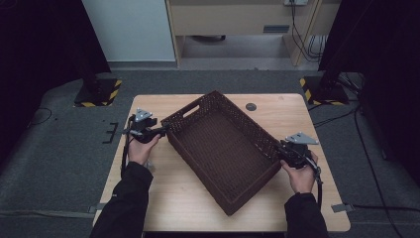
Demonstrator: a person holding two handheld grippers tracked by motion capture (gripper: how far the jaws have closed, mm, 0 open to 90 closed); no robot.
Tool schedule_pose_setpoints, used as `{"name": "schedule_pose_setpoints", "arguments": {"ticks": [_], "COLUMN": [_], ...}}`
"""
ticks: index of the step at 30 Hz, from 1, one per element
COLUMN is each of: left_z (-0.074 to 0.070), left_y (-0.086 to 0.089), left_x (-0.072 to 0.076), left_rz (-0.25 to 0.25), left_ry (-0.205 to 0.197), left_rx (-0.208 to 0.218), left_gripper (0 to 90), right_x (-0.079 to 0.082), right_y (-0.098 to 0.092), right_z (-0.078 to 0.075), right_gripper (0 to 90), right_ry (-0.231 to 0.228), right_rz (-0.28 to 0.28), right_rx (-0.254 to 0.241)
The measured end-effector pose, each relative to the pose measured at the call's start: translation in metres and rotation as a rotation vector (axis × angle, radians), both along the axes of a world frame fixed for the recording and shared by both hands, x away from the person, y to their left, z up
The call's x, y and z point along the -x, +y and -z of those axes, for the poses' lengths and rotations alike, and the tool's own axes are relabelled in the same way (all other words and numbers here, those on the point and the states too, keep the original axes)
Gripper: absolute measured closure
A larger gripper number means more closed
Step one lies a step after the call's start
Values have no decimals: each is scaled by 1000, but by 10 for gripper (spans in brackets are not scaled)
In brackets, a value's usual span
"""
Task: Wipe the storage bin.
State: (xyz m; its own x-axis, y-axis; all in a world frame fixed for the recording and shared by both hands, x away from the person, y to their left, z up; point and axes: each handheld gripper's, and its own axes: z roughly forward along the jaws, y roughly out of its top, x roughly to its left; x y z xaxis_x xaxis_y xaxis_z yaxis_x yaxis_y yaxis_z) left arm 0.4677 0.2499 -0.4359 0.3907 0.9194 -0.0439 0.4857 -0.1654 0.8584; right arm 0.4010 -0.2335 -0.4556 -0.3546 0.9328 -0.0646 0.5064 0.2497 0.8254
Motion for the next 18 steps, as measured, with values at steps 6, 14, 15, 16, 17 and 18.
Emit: {"name": "schedule_pose_setpoints", "arguments": {"ticks": [6, 14, 15, 16, 17, 18], "left_z": [10, 7, 7, 6, 6, 5], "left_y": [0, 0, 0, 0, 1, 1], "left_x": [-11, -6, -4, -1, 2, 5], "left_rz": [3, 41, 43, 45, 44, 43], "left_ry": [-16, 4, 5, 5, 8, 8], "left_rx": [18, 10, 6, 1, -1, -3], "left_gripper": [419, 494, 493, 493, 492, 492], "right_x": [0, 4, 5, 6, 7, 9], "right_y": [0, 1, 2, 2, 3, 3], "right_z": [0, -6, -8, -10, -13, -15], "right_gripper": [693, 627, 616, 603, 588, 578], "right_ry": [6, -26, -41, -50, -65, -72], "right_rz": [2, 5, 4, 2, 1, -1], "right_rx": [-5, -10, -12, -14, -21, -24]}}
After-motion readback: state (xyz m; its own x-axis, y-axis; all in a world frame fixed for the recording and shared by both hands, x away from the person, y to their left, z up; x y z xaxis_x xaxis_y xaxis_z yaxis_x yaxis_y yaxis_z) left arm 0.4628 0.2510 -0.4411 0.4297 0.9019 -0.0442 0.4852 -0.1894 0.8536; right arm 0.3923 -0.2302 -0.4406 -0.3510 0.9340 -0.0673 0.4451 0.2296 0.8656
